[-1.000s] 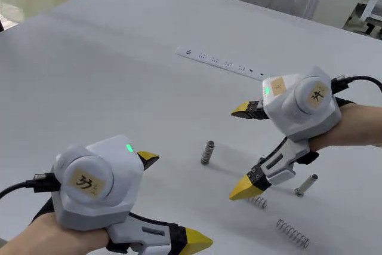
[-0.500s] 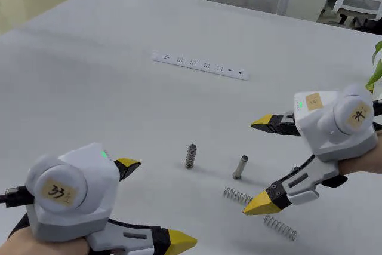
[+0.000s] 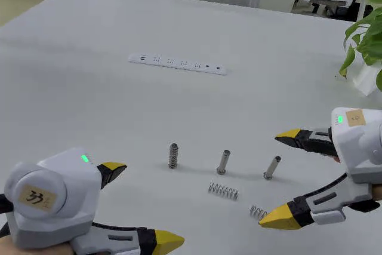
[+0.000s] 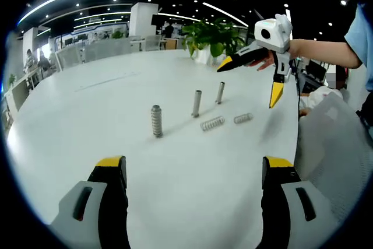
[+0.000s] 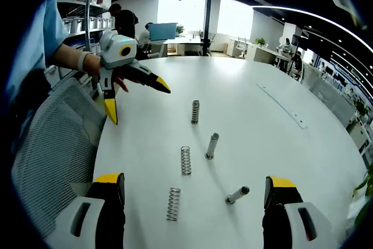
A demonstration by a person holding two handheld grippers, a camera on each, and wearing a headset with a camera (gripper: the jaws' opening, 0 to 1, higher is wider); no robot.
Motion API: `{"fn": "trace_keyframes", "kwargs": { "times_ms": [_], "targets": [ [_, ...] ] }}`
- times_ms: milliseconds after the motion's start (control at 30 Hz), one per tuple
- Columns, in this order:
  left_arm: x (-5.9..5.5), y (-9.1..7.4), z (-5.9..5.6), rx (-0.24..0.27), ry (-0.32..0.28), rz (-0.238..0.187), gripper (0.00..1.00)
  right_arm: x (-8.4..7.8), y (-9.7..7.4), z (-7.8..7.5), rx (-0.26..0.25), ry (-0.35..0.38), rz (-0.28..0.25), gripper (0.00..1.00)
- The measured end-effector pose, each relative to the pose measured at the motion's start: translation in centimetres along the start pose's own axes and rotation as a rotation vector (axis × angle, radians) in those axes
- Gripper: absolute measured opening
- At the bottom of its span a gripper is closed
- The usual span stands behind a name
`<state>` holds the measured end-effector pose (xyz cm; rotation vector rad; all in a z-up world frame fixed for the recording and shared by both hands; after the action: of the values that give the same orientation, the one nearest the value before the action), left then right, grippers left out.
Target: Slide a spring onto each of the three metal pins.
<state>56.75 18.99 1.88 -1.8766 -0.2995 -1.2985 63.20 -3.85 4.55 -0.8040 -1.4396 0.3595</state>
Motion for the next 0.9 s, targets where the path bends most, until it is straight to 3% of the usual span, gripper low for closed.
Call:
{"fn": "trace_keyframes", "kwargs": {
  "times_ms": [900],
  "targets": [
    [0.0, 1.1, -0.5, -0.072, 0.057, 0.068, 0.95, -6.2, -5.2, 3.7, -0.134, 0.184, -0.003, 0.99]
  ]
}}
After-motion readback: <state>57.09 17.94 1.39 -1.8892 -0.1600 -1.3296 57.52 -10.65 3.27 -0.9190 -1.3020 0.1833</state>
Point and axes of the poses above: the centre of the closed fingertips' face, and the gripper's own axes: y roughly forward along the fingers, z roughly to its left, x roughly out of its top, the point moved 5 cm from there along -y, roughly backward along the fingers, and after that the axes turned 2 degrees about -x, right-handed, at the moved point
